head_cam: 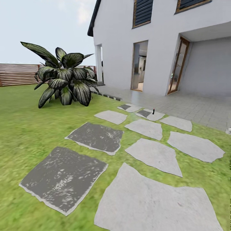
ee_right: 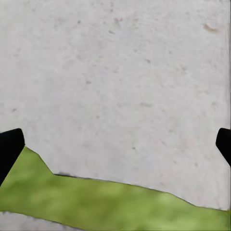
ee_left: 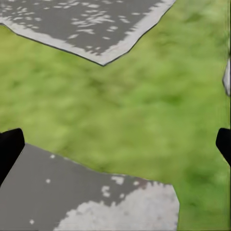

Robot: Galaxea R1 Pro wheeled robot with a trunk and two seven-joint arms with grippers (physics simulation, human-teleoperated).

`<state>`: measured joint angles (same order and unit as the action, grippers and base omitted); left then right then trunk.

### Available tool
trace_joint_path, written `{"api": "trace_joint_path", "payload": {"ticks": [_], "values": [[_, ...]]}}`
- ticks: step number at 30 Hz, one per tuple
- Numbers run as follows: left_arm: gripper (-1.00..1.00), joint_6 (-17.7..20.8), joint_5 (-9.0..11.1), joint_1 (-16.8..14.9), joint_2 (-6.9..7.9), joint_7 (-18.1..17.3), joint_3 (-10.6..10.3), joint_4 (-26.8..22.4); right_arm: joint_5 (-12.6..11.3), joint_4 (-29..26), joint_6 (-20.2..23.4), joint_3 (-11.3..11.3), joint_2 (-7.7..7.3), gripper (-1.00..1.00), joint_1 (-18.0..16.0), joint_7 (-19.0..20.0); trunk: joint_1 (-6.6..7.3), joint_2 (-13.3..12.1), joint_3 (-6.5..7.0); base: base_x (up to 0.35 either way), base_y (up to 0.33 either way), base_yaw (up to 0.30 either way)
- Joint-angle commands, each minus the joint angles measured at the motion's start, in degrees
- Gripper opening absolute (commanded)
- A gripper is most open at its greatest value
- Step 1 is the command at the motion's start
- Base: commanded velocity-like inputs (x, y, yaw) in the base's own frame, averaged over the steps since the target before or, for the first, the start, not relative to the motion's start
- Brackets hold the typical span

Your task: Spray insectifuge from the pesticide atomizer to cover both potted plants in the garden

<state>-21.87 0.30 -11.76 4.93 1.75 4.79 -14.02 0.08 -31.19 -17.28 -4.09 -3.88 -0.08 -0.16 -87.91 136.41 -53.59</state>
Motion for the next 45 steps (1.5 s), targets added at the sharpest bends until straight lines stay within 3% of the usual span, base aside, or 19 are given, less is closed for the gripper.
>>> {"api": "trace_joint_path", "payload": {"ticks": [1, 7, 23, 45], "values": [[1.00, -0.19, 0.03, -0.02, -0.01, 0.01, 0.14, 0.03, 0.01, -0.01, -0.12, -0.04, 0.01, 1.00, -0.01, -0.02, -0.03, 0.02, -0.05, 0.339, 0.000, -0.262], [1.00, -0.19, 0.12, -0.04, -0.01, 0.01, 0.14, 0.02, 0.01, -0.01, -0.12, -0.04, 0.01, 1.00, -0.01, -0.02, -0.03, 0.02, -0.05, 0.339, 0.000, -0.206], [1.00, -0.19, -0.04, -0.05, -0.01, 0.01, 0.14, 0.04, 0.01, -0.02, -0.12, -0.04, 0.01, 1.00, -0.01, -0.02, -0.03, 0.02, -0.05, 0.339, 0.000, -0.020], [1.00, -0.19, 0.20, -0.02, 0.02, 0.01, 0.14, 0.03, 0.01, -0.01, -0.12, -0.04, 0.01, 1.00, -0.01, -0.02, -0.03, 0.02, -0.05, 0.339, 0.000, -0.258]]}}
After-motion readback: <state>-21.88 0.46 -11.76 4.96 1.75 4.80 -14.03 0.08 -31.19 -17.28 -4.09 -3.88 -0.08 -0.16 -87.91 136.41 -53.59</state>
